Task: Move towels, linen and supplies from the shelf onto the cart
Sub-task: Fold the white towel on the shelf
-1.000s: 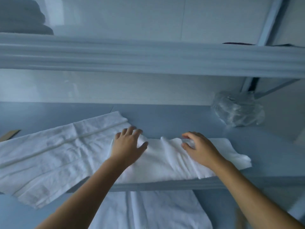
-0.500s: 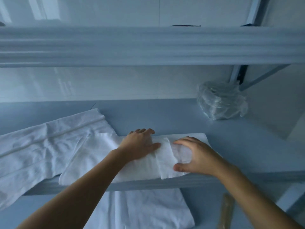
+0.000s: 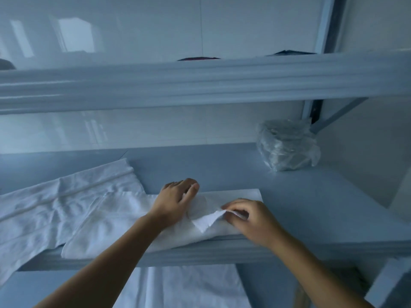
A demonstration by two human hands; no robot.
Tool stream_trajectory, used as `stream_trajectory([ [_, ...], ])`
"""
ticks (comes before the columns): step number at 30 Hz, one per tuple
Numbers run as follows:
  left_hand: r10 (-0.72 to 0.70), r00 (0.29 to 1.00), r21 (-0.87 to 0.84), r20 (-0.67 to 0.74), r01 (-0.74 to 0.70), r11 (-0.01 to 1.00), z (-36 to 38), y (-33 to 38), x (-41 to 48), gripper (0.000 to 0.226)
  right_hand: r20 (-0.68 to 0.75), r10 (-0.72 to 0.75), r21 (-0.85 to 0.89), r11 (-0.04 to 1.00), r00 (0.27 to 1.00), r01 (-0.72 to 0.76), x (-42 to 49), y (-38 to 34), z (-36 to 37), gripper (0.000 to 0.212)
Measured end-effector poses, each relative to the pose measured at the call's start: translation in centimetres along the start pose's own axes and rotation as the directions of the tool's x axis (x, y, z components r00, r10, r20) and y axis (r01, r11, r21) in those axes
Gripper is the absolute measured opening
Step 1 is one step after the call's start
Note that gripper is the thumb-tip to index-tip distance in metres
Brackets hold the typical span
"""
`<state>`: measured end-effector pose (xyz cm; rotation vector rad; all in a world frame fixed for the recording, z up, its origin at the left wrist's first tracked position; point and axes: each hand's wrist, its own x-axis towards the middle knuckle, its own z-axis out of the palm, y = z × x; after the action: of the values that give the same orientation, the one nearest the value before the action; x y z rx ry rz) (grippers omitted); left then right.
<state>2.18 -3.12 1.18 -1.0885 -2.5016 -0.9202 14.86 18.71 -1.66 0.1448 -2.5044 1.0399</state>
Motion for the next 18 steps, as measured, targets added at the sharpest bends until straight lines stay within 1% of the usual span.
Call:
stream_trajectory([
  [2, 0.007, 1.000, -0.012, -0.018, -0.007, 1.000, 0.1, 0.4, 0.0, 0.051, -0.066, 0.072, -0.012, 0.997, 0.995, -0.073, 0.5, 0.6, -0.4, 0.037],
  [5, -0.002, 0.999, -0.013, -0.043, 0.001, 1.000, 0.6, 0.8, -0.2, 0.053, -0.257, 0.077, -0.063, 0.993, 0.963, -0.096, 1.2, 1.6, -1.6, 0.044],
  [7, -0.051, 0.998, -0.010, -0.043, 0.050, 0.999, 1.1, 1.0, 0.0, 0.056, -0.356, 0.088, -0.094, 0.987, 0.931, -0.129, 1.6, 2.0, -2.6, 0.041],
  [9, -0.067, 0.997, 0.023, -0.023, 0.067, 0.997, 1.6, 1.5, 0.4, 0.057, -0.406, 0.133, -0.089, 0.979, 0.904, -0.184, 2.1, 2.8, -3.2, 0.026],
  [10, -0.058, 0.998, 0.052, -0.001, 0.058, 0.997, 2.0, 1.8, 0.6, 0.057, -0.405, 0.165, -0.074, 0.974, 0.899, -0.212, 2.2, 3.3, -3.3, 0.017],
  [11, -0.050, 0.998, 0.085, 0.027, 0.047, 0.995, 2.4, 2.3, 0.8, 0.058, -0.382, 0.206, -0.046, 0.970, 0.901, -0.241, 2.2, 4.0, -3.4, 0.015],
  [13, -0.068, 0.995, 0.131, 0.076, 0.057, 0.990, 3.4, 2.9, 1.1, 0.055, -0.299, 0.248, 0.025, 0.967, 0.921, -0.253, 2.1, 5.3, -3.4, 0.028],
  [15, -0.124, 0.989, 0.118, 0.083, 0.114, 0.986, 4.5, 3.1, 1.5, 0.047, -0.220, 0.250, 0.100, 0.967, 0.943, -0.233, 1.9, 6.1, -3.5, 0.034],
  [17, -0.158, 0.986, 0.092, 0.053, 0.153, 0.984, 5.2, 3.2, 1.8, 0.039, -0.178, 0.225, 0.151, 0.968, 0.958, -0.199, 1.7, 6.7, -3.6, 0.032],
  [18, -0.145, 0.988, 0.107, 0.050, 0.139, 0.984, 5.5, 3.2, 1.9, 0.036, -0.166, 0.210, 0.167, 0.969, 0.963, -0.183, 1.7, 6.7, -3.7, 0.028],
])
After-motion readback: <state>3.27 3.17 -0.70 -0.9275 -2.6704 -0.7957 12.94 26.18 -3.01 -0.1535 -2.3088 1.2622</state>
